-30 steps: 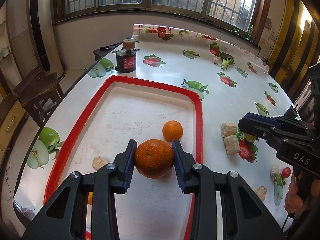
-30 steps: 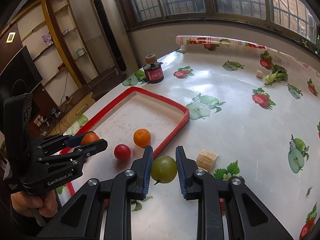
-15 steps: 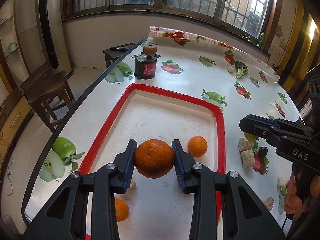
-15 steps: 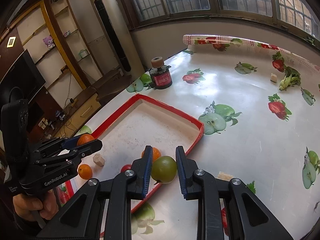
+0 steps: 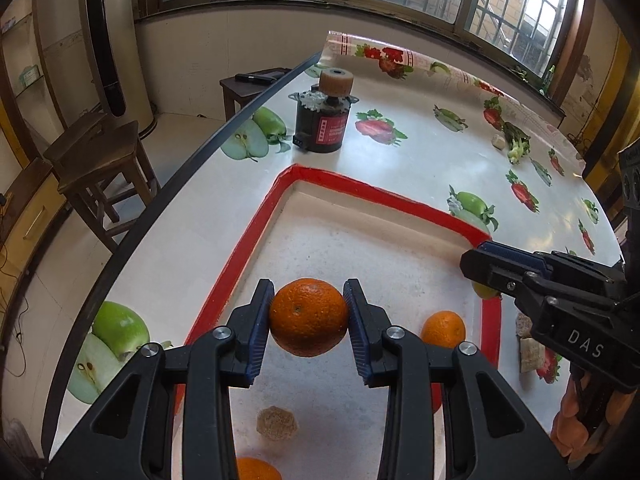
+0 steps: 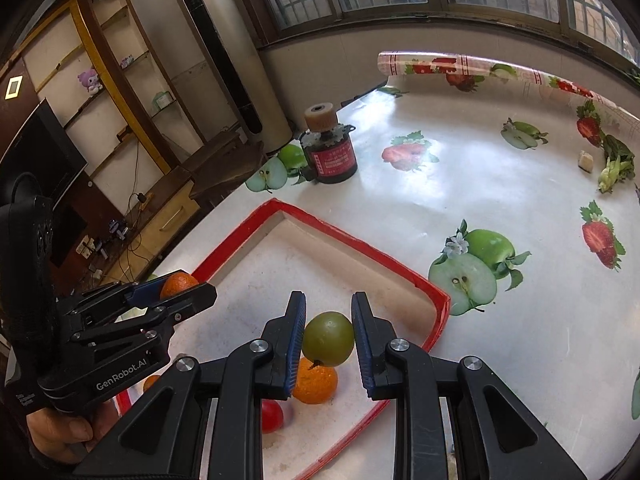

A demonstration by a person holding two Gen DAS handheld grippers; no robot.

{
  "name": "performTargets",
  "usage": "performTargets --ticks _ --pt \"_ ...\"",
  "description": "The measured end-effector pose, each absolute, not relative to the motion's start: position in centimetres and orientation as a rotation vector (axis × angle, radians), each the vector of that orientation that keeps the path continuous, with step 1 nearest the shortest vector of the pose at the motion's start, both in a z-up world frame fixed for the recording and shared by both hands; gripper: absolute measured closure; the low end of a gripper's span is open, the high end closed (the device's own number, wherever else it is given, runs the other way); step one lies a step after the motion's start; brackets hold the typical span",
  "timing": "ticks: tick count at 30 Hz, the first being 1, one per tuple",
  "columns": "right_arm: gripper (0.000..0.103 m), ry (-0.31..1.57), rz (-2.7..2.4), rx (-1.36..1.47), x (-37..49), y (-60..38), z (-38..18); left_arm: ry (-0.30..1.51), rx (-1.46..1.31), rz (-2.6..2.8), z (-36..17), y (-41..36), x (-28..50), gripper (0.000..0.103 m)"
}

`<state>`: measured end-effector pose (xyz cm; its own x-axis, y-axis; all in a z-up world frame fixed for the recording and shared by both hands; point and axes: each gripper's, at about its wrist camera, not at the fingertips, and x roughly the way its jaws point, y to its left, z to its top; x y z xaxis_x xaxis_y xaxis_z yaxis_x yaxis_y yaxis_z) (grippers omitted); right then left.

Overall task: Organize fruits
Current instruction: 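Carry the orange and green grape into the red tray and open both grippers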

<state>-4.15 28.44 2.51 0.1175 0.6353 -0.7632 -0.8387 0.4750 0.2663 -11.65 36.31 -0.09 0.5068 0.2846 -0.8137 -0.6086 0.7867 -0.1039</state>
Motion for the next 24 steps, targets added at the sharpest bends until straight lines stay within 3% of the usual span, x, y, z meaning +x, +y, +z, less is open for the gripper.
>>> performTargets --ticks 15,19,21,24 --pt "0.076 1.007 1.068 -0.348 -4.2 30.3 -1.4 0.988 -0.424 0.559 -3.3 36.2 -10.9 0.069" --pt "0.064 1.009 1.059 -0.358 -4.3 30.2 -1.5 0.978 -0.433 0.575 -3.0 36.1 -11.5 0.066" --pt "0.056 1.002 1.060 -0.351 -4.4 29.9 -1.2 0.964 -0.436 0.587 -2.6 36.0 -12.0 0.055" --pt "0.054 0.981 1.062 -0.345 -4.6 29.5 -0.4 0.950 -0.420 0.597 -2.0 35.7 -12.7 0.054"
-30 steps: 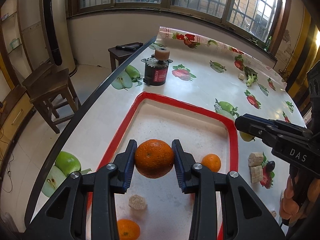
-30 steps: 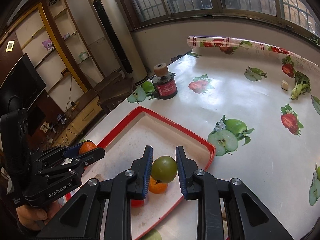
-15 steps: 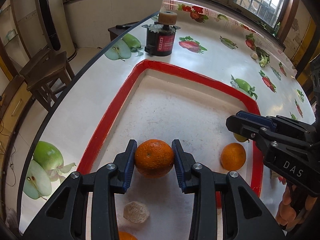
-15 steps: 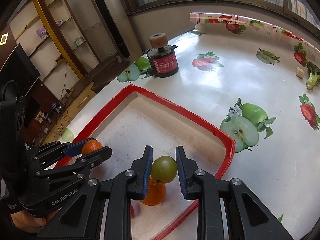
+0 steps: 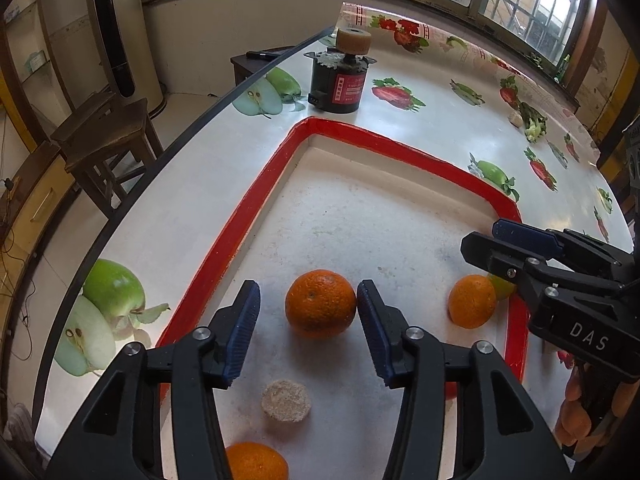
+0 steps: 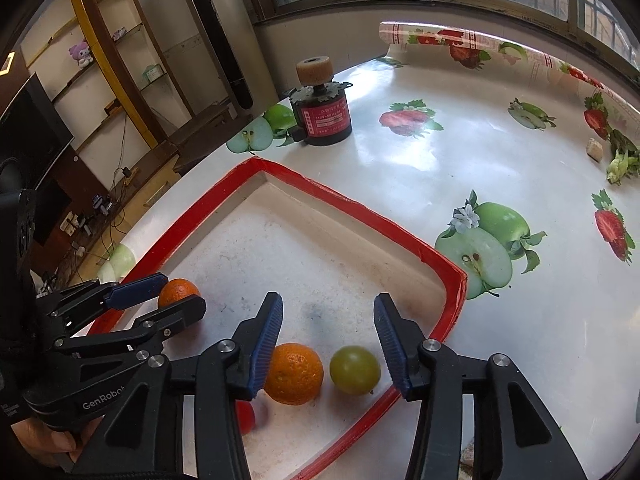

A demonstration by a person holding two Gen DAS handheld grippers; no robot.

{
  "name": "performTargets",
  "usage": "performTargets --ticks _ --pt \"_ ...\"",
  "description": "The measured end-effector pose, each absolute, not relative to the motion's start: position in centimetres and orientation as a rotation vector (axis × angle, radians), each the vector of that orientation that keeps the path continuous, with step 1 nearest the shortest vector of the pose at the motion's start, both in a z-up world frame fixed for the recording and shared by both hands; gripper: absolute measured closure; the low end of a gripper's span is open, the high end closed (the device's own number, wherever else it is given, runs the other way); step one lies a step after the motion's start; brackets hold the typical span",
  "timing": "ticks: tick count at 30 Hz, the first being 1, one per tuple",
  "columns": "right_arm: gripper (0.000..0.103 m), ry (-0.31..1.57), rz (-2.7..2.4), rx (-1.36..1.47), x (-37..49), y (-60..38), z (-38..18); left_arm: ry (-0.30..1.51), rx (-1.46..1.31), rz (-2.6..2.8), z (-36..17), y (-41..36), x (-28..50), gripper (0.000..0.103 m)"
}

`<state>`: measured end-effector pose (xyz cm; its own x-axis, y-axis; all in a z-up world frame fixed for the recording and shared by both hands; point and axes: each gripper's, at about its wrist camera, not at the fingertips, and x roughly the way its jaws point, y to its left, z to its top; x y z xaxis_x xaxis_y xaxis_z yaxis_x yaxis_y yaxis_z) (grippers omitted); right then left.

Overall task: Organize fruits
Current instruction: 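Carry the orange and green grape into the red tray and open both grippers, then move both tools back to the beige blocks beside the tray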

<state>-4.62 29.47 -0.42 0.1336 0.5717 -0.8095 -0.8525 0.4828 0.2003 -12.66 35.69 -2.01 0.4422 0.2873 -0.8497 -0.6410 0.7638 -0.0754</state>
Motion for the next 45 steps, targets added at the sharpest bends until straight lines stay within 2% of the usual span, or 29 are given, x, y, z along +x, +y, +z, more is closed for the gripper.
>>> performTargets --ticks 17,45 --pt "0.050 0.925 1.086 -0.320 -6.7 24.3 3.1 0.844 -0.380 0.594 1.8 32.4 -14.7 0.054" --pt "0.049 0.878 0.962 -0.187 -5.7 11.2 5.7 0.813 -0.323 0.470 4.0 25.2 -13.4 0.054"
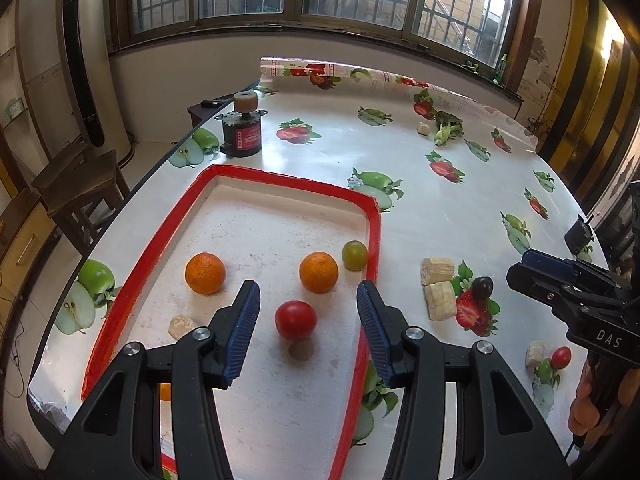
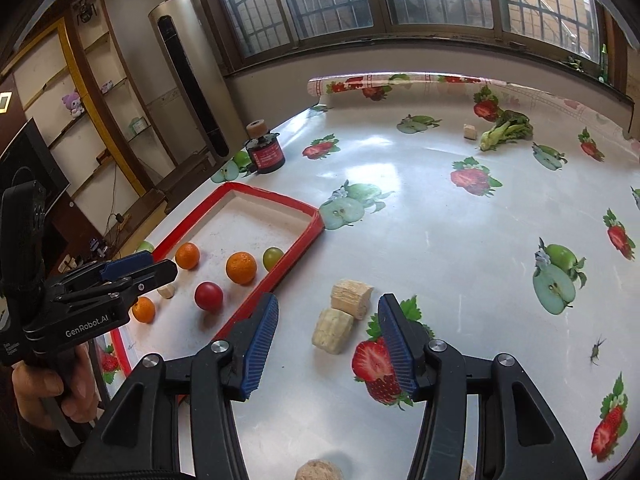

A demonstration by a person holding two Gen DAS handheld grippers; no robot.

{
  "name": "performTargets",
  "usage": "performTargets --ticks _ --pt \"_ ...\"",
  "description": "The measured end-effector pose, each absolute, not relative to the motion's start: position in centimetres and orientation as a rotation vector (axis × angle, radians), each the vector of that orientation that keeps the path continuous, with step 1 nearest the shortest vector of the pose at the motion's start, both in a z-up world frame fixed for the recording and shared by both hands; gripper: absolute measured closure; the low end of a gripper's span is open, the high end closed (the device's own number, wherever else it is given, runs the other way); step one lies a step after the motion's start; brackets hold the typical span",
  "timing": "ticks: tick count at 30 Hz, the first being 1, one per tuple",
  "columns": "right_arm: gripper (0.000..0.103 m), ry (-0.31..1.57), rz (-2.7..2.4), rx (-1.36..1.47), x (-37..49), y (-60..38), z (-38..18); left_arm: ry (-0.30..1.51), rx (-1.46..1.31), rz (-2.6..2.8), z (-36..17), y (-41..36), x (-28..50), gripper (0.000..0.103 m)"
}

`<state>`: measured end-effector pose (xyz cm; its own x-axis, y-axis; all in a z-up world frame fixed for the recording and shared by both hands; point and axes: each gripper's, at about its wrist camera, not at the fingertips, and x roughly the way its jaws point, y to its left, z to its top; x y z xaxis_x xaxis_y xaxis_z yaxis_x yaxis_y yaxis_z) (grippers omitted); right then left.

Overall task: Organize fruits
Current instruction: 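Move both tools back to the beige blocks beside the tray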

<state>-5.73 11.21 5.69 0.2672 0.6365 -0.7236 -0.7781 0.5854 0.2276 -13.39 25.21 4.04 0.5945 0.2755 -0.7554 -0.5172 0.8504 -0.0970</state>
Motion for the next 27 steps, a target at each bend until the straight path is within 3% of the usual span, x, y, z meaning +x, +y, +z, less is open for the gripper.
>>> performTargets --ticks 5,27 --pt "0.048 0.867 0.934 -0.166 -5.7 8.9 6.1 0.809 -0.316 0.449 4.3 23.9 -13.1 0.048" --pt "0.046 0.895 0.770 -0.105 -4.9 -1.2 4.6 0.864 -0.280 0.309 3.2 18.2 -10.2 0.048"
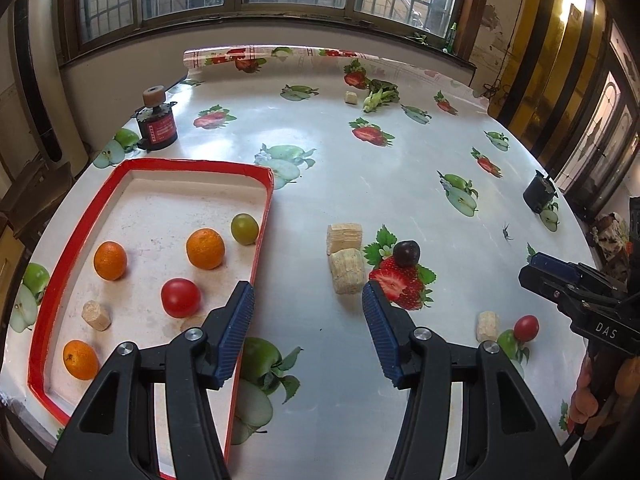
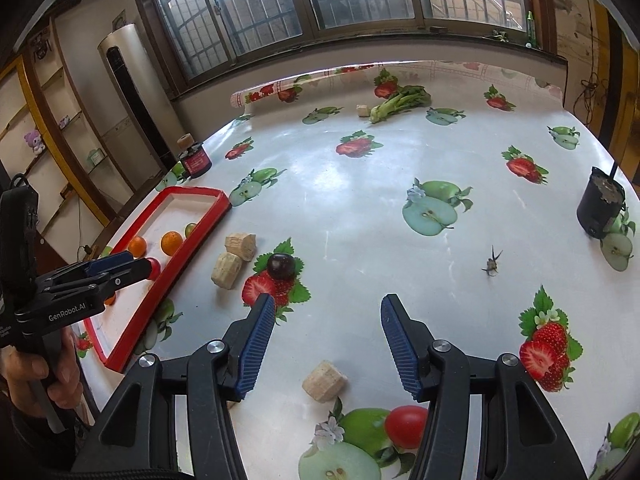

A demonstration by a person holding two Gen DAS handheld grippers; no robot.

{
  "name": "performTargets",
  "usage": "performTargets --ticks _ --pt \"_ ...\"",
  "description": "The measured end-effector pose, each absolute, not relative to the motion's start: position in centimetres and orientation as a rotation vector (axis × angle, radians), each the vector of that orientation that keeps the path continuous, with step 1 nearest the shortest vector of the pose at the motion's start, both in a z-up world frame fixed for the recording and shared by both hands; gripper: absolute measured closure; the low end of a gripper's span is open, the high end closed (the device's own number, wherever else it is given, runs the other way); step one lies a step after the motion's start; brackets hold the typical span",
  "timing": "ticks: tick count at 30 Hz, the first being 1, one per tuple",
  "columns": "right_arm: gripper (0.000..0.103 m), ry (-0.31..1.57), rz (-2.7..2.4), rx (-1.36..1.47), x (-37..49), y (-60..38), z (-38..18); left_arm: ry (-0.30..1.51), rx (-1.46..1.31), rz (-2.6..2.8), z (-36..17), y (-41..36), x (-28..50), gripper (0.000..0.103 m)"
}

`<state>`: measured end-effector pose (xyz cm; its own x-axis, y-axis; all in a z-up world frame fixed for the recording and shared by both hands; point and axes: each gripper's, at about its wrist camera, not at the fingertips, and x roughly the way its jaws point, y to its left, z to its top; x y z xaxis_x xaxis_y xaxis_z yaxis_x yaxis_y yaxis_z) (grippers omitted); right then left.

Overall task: Organize fruits
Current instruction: 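Move both tools back to the beige blocks beside the tray, then grasp the beige cylinder with the left gripper while the right gripper grasps a beige block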

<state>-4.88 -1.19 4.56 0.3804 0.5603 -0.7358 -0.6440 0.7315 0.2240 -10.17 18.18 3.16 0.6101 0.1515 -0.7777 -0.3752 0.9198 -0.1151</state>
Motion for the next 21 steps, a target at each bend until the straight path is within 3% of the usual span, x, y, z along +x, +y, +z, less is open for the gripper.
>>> performTargets --ticks 21 --pt "0.046 0.979 0.801 -0.196 -7.0 -0.6 -0.3 0.965 -0.282 0.263 -0.6 16.7 -5.1 0.048"
